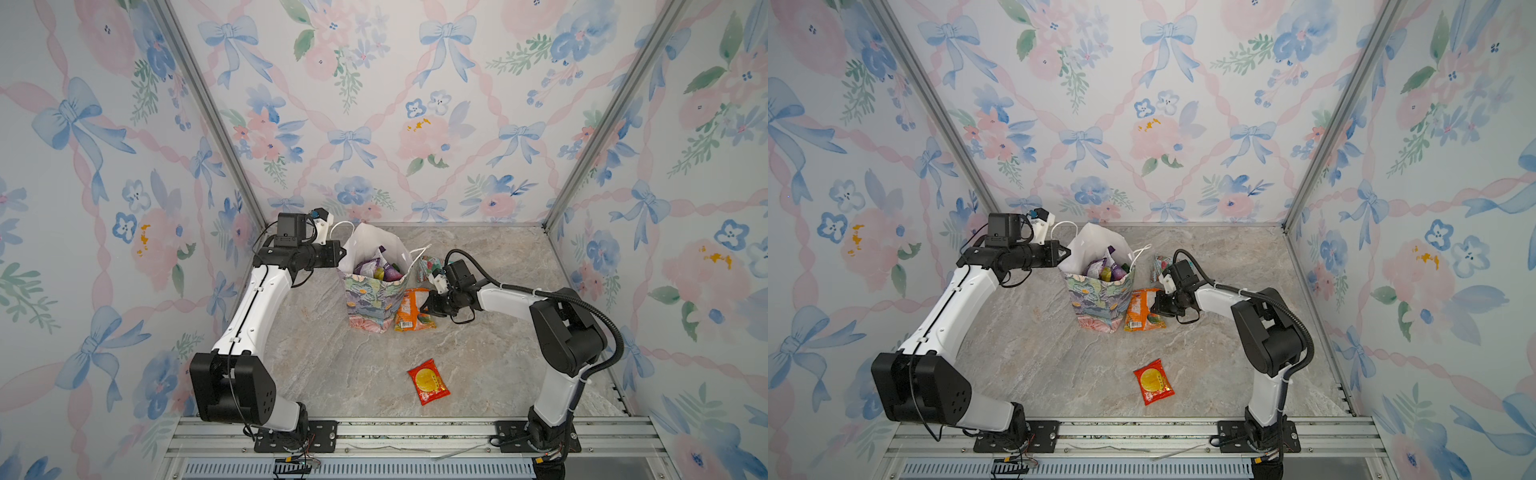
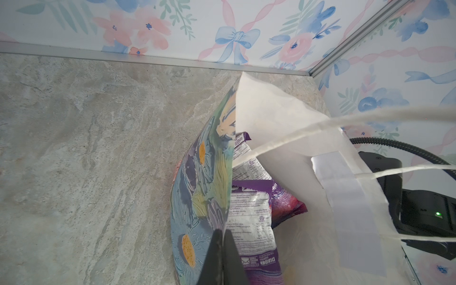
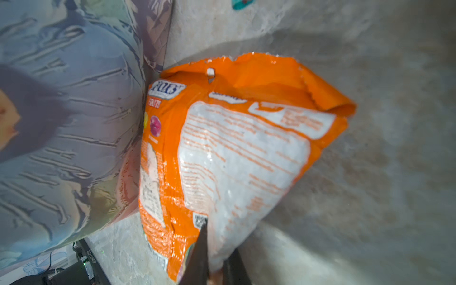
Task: Place the snacks into the paper bag
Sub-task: 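Lift the orange packet with the right gripper and carry it over the bag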
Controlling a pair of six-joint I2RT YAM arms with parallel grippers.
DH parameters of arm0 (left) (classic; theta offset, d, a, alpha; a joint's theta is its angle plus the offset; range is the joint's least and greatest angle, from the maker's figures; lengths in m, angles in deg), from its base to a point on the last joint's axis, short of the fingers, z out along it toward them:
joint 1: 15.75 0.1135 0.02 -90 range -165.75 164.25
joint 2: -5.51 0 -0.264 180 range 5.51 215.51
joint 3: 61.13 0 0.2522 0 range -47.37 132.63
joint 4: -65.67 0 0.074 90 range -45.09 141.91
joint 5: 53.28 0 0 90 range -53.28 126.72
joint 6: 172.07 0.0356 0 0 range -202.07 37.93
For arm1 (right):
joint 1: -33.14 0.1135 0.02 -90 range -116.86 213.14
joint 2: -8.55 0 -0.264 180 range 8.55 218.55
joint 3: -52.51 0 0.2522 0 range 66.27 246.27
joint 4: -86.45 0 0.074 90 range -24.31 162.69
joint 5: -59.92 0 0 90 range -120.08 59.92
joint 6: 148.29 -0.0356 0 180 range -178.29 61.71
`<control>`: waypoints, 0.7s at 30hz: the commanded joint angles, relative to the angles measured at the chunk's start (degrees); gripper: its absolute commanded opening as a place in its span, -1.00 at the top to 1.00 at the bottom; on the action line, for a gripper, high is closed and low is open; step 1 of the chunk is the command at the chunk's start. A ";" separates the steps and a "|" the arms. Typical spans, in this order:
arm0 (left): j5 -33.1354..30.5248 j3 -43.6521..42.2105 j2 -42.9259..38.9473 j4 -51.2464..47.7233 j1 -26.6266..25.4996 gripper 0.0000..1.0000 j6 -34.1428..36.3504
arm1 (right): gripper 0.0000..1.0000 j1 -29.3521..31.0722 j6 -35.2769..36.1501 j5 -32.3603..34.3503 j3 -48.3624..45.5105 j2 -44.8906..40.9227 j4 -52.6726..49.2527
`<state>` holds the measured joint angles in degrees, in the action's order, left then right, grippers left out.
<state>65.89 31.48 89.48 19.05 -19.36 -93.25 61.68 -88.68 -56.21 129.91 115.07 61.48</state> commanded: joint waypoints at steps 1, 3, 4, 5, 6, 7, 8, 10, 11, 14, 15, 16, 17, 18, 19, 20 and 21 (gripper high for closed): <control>-0.87 -1.51 -0.01 -1.59 -0.25 1.00 1.07 | 0.95 -0.54 0.64 1.86 -0.66 -4.09 -1.81; -0.87 -1.51 0.06 -1.59 -0.25 1.00 0.97 | 1.00 -1.04 0.55 2.45 -0.92 -5.90 -2.79; -0.87 -1.51 0.00 -1.61 -0.27 1.00 0.90 | 1.00 -1.31 0.45 2.82 -1.13 -6.80 -3.53; -0.80 -1.51 0.04 -1.59 -0.26 1.00 0.98 | 1.00 -1.49 0.45 3.28 -1.06 -7.84 -4.16; -0.78 -1.51 -0.01 -1.59 -0.25 1.00 0.96 | 1.00 -1.84 0.35 3.65 -1.02 -8.94 -5.00; -0.78 -1.51 -0.01 -1.59 -0.25 1.00 0.98 | 1.00 -2.07 0.34 3.91 -1.05 -9.93 -5.55; -0.71 -1.49 0.05 -1.59 -0.29 1.00 0.94 | 1.00 -2.41 0.33 4.23 -0.92 -11.27 -6.24; -0.74 -1.43 0.05 -1.64 -0.25 1.00 0.94 | 1.00 -3.13 0.35 5.13 -0.40 -14.31 -7.95; -0.70 -1.42 0.05 -1.60 -0.25 1.00 0.93 | 1.00 -3.52 0.39 5.70 0.02 -15.70 -8.99; -0.60 -1.50 -0.08 -1.61 -0.25 1.00 0.90 | 1.00 -4.61 0.89 7.44 2.17 -19.68 -11.66; -0.61 -1.51 -0.07 -1.59 -0.25 1.00 0.84 | 1.00 -5.01 1.25 8.14 3.40 -20.99 -12.91; -0.62 -1.51 -0.11 -1.59 -0.25 1.00 0.90 | 1.00 -5.30 1.54 8.70 4.56 -21.93 -13.83; -0.61 -1.51 -0.12 -1.64 -0.23 1.00 0.86 | 1.00 -5.56 1.91 9.36 6.07 -23.03 -14.74; -0.60 -1.51 -0.23 -1.59 -0.25 1.00 0.87 | 1.00 -5.84 2.21 9.97 7.54 -23.89 -15.41; -0.60 -1.51 -0.28 -1.59 -0.25 1.00 0.90 | 1.00 -5.89 2.50 10.45 8.99 -24.51 -15.87; -0.60 -1.51 -0.20 -1.59 -0.25 1.00 0.87 | 1.00 -5.95 3.11 10.99 11.00 -24.96 -16.69; -0.60 -1.51 -0.32 -1.61 -0.27 1.00 0.90 | 1.00 -6.12 3.60 11.67 13.15 -25.17 -17.73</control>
<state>65.91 31.48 89.46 19.05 -19.38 -93.25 56.15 -87.32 -46.92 137.25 92.47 46.18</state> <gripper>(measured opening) 0.048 0.046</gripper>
